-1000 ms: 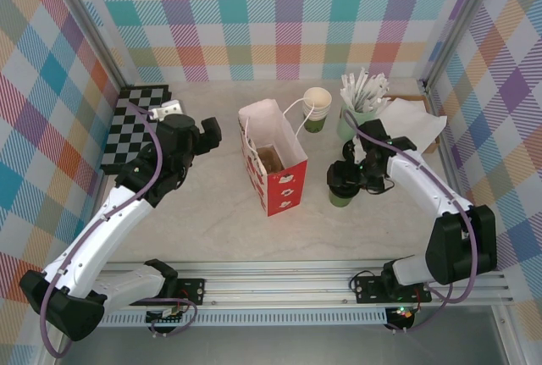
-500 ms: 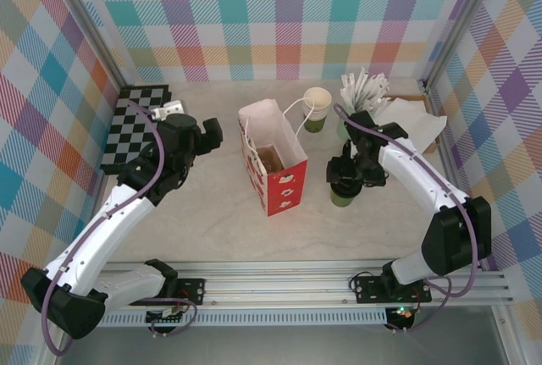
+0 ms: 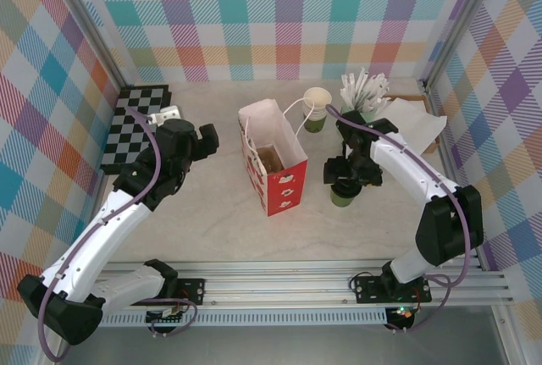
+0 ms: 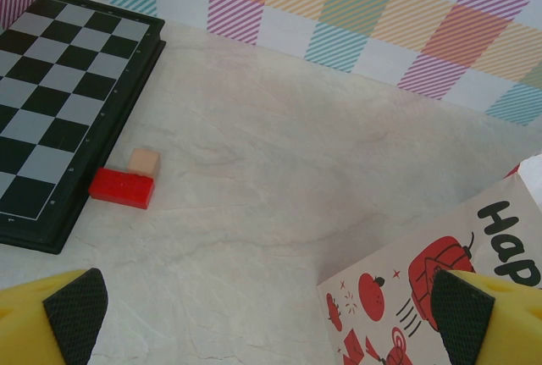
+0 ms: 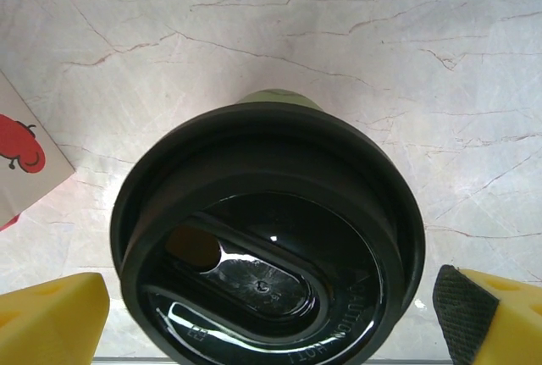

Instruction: Pack the takeout coffee

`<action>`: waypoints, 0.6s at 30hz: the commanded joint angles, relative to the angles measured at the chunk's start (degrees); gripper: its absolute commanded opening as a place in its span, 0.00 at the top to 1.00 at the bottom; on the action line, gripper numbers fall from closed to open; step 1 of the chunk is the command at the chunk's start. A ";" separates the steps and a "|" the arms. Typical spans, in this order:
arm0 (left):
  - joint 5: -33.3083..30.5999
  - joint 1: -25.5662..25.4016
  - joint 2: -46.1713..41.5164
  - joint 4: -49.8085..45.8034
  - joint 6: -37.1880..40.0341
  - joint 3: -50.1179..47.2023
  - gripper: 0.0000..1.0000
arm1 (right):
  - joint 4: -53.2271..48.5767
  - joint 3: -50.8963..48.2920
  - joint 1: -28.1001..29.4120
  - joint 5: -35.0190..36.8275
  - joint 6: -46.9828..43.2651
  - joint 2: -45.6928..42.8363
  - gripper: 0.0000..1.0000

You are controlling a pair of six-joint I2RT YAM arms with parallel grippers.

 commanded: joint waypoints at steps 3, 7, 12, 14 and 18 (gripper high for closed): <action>-1.63 0.89 -1.06 -0.72 -0.18 -0.66 0.00 | -0.72 1.96 0.34 -0.75 0.99 -0.15 0.00; -1.72 0.87 -0.97 -0.71 -0.20 -0.83 0.00 | -1.23 1.25 0.65 -0.12 0.70 1.58 0.00; -1.46 0.87 -1.00 -1.01 -0.18 -0.92 0.00 | -1.74 1.15 1.01 1.31 0.70 3.18 0.00; -1.55 0.88 -1.01 -1.14 -0.13 -0.92 0.00 | -1.91 1.15 1.09 1.67 0.61 3.58 0.00; -1.36 0.88 -0.83 -1.07 -0.17 -0.96 0.00 | -1.83 0.89 1.10 1.91 0.77 3.73 0.00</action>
